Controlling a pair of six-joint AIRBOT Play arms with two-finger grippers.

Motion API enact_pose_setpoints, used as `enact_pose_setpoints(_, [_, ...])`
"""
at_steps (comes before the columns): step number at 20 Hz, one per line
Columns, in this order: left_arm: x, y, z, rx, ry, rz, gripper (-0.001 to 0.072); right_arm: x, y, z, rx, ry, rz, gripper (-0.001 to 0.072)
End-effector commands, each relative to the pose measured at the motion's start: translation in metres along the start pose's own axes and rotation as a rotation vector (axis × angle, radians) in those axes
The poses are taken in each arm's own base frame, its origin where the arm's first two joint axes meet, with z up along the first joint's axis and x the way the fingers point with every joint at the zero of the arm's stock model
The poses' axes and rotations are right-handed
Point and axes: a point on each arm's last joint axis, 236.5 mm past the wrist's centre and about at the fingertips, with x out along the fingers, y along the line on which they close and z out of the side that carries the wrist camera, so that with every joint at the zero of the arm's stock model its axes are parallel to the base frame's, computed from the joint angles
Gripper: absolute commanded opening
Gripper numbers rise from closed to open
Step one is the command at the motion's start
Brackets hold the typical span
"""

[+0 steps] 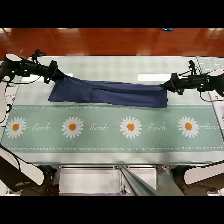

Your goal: Fold the shirts.

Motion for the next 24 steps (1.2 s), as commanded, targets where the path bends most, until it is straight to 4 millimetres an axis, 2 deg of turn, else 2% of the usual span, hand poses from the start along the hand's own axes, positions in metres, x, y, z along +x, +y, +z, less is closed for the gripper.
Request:
enact_pose_setpoints(1, [0.008,0.004,0.002,-0.007,0.008,0.001,0.0025,0.007,-0.009,0.012,0.015,-0.033,-0.016,0.0036])
enact_pose_setpoints(3, [0.011,0.005,0.002,0.003,0.011,0.002,0.0026,0.011,-0.015,0.014,0.025,-0.039,-0.022,0.0037])
enact_pose_setpoints(4, [0.013,0.004,0.000,0.011,0.017,0.002,0.0069,0.012,-0.017,0.015,0.030,-0.041,-0.025,0.0038])
enact_pose_setpoints(5, [0.015,0.003,-0.003,0.011,0.028,0.000,0.0289,0.013,-0.018,0.017,0.031,-0.048,-0.028,0.0144])
enact_pose_setpoints(6, [0.016,0.002,-0.008,0.011,0.051,-0.002,0.0504,0.012,-0.017,0.018,0.033,-0.053,-0.025,0.0368])
enact_pose_setpoints(7, [0.014,0.001,-0.013,0.011,0.074,-0.006,0.0510,0.011,-0.014,0.017,0.035,-0.048,-0.012,0.0414])
enact_pose_setpoints(8, [0.007,0.000,-0.018,0.011,0.103,-0.014,0.0510,0.003,-0.010,0.018,0.034,-0.036,0.004,0.0414])
enact_pose_setpoints(10, [-0.020,0.003,-0.029,0.026,0.164,-0.014,0.0509,-0.030,-0.001,0.019,0.035,0.012,0.061,0.0414])
enact_pose_setpoints(12, [-0.066,0.022,-0.035,0.088,0.175,0.069,0.0508,-0.079,0.002,0.023,0.024,-0.001,0.092,0.0413])
enact_pose_setpoints(13, [-0.092,0.032,-0.031,0.091,0.139,0.119,0.0508,-0.109,-0.003,0.028,0.007,-0.051,0.074,0.0414])
enact_pose_setpoints(14, [-0.119,0.033,-0.023,0.097,0.075,0.143,0.0508,-0.135,-0.013,0.032,-0.001,-0.104,0.028,0.0414])
enact_pose_setpoints(15, [-0.143,0.028,-0.015,0.106,0.004,0.152,0.0508,-0.159,-0.023,0.034,-0.007,-0.161,-0.031,0.0414])
enact_pose_setpoints(16, [-0.165,0.019,-0.009,0.131,-0.075,0.162,0.0508,-0.174,-0.033,0.034,-0.001,-0.207,-0.074,0.0414])
enact_pose_setpoints(17, [-0.179,0.006,-0.012,0.174,-0.117,0.171,0.0508,-0.182,-0.043,0.030,0.015,-0.236,-0.109,0.0414])
enact_pose_setpoints(18, [-0.183,-0.007,-0.026,0.245,-0.124,0.176,0.0508,-0.180,-0.053,0.022,0.039,-0.242,-0.128,0.0414])
enact_pose_setpoints(20, [-0.170,-0.022,-0.059,0.311,-0.157,0.189,0.0508,-0.154,-0.071,-0.001,0.115,-0.210,-0.124,0.0414])
enact_pose_setpoints(22, [-0.150,-0.022,-0.084,0.309,-0.271,0.214,0.0508,-0.119,-0.081,-0.023,0.153,-0.160,-0.114,0.0417])
enact_pose_setpoints(24, [-0.129,-0.016,-0.115,0.318,-0.335,0.236,0.0508,-0.086,-0.081,-0.041,0.162,-0.087,-0.107,0.0417])
